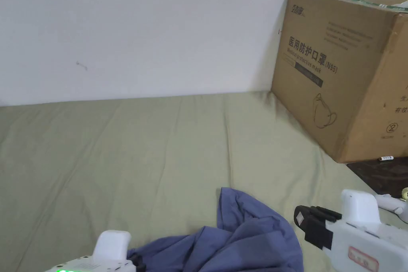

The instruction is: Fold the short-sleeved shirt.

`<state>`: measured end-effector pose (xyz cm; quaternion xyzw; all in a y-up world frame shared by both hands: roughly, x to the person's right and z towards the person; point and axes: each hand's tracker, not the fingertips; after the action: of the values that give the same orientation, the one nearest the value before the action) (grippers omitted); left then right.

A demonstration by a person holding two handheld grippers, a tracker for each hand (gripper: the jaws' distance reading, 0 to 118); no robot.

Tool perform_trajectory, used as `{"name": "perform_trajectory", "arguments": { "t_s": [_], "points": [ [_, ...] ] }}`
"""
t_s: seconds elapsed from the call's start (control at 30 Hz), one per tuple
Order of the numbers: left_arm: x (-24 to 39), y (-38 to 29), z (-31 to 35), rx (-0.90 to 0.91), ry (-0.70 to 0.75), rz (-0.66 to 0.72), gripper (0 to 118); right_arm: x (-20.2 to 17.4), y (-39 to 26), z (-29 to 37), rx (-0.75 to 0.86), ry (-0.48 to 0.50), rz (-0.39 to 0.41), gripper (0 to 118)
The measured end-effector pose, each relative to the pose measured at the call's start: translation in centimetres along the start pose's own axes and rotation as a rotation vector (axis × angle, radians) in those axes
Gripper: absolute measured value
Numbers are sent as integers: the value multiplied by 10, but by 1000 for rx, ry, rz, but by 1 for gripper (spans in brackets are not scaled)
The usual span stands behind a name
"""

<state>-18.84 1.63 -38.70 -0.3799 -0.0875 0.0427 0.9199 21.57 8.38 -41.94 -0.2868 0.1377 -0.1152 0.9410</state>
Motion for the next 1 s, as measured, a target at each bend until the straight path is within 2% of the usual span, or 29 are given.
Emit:
{"name": "perform_trajectory", "arguments": {
  "t_s": [0.03,0.07,0.1,0.13,0.17,0.23,0.3,0.33,0.37,0.4,0.43,0.47,0.5,0.57,0.67,0.8,0.9,1.0],
  "points": [
    [-4,1,4,-2,26,-1,3,4,4,-15,-36,-21,11,0],
    [-8,0,12,3,41,3,3,10,10,-41,-130,-58,16,10],
    [-14,-1,19,9,32,23,3,18,14,-69,-247,-109,-7,64],
    [-18,-2,22,4,21,49,3,25,13,-93,-341,-135,-26,98],
    [-19,-2,20,1,21,67,3,38,7,-114,-380,-146,-100,105],
    [-23,-3,20,-14,21,82,3,55,-1,-149,-467,-165,-184,104],
    [-24,-3,18,-28,15,86,3,66,-10,-174,-590,-250,-205,101],
    [-24,-4,18,-35,15,86,3,67,-18,-178,-639,-269,-181,91],
    [-25,-4,21,-42,15,86,3,59,-16,-175,-636,-275,-75,83],
    [-26,-4,23,-46,12,84,3,50,-11,-167,-604,-279,32,53],
    [-26,-3,23,-48,8,83,3,43,-5,-159,-567,-223,85,0],
    [-28,-2,28,-44,7,82,3,38,1,-147,-549,-131,91,0],
    [-30,2,37,-16,26,79,3,33,7,-130,-523,-93,91,0],
    [-39,13,60,65,102,72,3,28,27,-96,-408,-85,87,0],
    [-64,36,104,139,137,87,3,27,71,-35,-287,-47,73,0],
    [-95,72,173,238,218,74,3,25,132,47,-117,-57,88,0],
    [-102,105,225,314,188,94,3,14,175,101,-22,5,18,0],
    [-94,143,267,369,159,60,3,-10,215,135,49,26,37,0]
  ]
}}
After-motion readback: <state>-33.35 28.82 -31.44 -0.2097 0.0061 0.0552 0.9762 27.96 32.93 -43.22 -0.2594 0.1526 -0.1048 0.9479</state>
